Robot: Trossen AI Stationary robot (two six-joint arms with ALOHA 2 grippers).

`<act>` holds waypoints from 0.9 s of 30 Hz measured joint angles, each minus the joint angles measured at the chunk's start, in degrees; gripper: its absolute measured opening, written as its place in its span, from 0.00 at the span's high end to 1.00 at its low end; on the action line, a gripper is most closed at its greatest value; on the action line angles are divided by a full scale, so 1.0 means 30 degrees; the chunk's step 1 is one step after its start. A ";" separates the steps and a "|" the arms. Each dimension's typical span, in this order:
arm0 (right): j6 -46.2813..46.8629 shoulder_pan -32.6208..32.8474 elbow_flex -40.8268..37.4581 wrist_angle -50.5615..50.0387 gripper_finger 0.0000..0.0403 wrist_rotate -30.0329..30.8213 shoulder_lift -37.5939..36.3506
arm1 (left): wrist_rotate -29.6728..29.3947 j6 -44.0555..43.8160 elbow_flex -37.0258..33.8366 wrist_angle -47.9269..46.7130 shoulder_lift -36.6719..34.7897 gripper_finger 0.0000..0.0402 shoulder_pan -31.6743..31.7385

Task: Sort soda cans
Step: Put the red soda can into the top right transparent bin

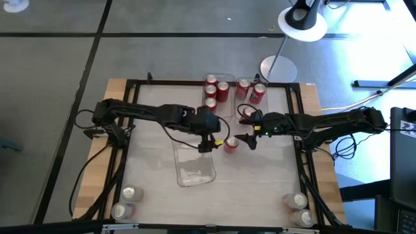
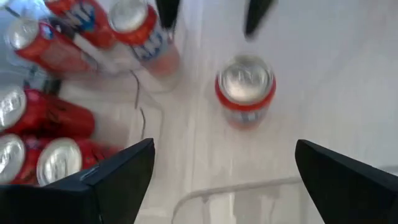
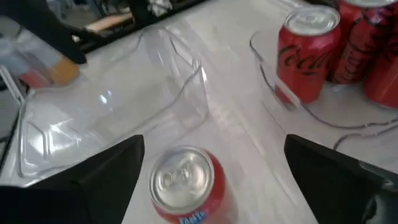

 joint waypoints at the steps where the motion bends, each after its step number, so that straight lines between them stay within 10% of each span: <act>1: 0.0407 0.0000 0.0000 0.0279 0.06 0.0171 0.0000 | -0.0170 -0.0074 -0.0352 -0.0036 -0.0047 0.07 -0.0117; 27: -0.1654 0.3002 -0.2346 0.7203 0.11 0.3474 0.4986 | -0.0386 -0.0590 -0.4611 0.2893 -0.0142 0.07 -0.1358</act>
